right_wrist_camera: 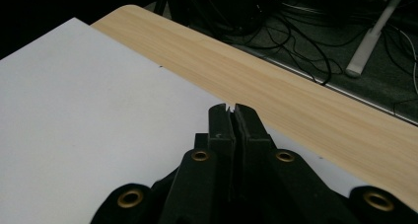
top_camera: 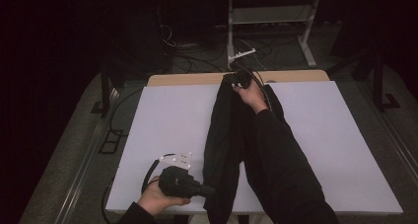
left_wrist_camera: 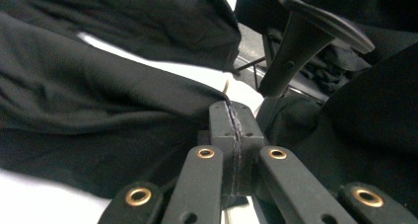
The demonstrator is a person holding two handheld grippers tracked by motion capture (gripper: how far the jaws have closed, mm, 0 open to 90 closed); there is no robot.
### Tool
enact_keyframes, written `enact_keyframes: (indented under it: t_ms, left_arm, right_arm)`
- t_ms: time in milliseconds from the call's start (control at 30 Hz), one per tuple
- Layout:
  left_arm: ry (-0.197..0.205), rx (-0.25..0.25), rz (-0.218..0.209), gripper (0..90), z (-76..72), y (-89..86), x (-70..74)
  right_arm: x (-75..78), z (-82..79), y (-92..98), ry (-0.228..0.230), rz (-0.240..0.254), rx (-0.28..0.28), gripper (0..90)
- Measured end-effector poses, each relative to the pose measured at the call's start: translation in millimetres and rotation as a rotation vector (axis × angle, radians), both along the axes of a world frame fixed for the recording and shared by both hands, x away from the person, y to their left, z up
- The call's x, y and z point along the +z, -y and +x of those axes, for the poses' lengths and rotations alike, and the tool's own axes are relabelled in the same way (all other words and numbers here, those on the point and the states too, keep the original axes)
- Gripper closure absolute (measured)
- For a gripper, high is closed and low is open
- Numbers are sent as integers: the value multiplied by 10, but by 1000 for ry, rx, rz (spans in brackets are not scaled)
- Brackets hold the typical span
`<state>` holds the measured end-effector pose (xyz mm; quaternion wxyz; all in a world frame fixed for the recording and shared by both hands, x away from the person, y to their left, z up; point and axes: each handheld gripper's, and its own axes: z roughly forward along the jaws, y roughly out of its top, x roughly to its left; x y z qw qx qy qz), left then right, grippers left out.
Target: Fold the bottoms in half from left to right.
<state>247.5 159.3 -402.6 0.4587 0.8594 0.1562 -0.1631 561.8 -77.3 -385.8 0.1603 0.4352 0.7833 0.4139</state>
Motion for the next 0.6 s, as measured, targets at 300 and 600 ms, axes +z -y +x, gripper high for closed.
enact_keyframes:
  t_ms: [300, 600]
  left_arm:
    - [-14, -46, -41, 887, 19, 424, 19]
    - [-24, -65, -74, 887, 3, 849, 16]
  right_arm:
    - [-42, 74, 283, -27, -6, -6, 855]
    - [-25, 116, 507, -32, 0, 0, 853]
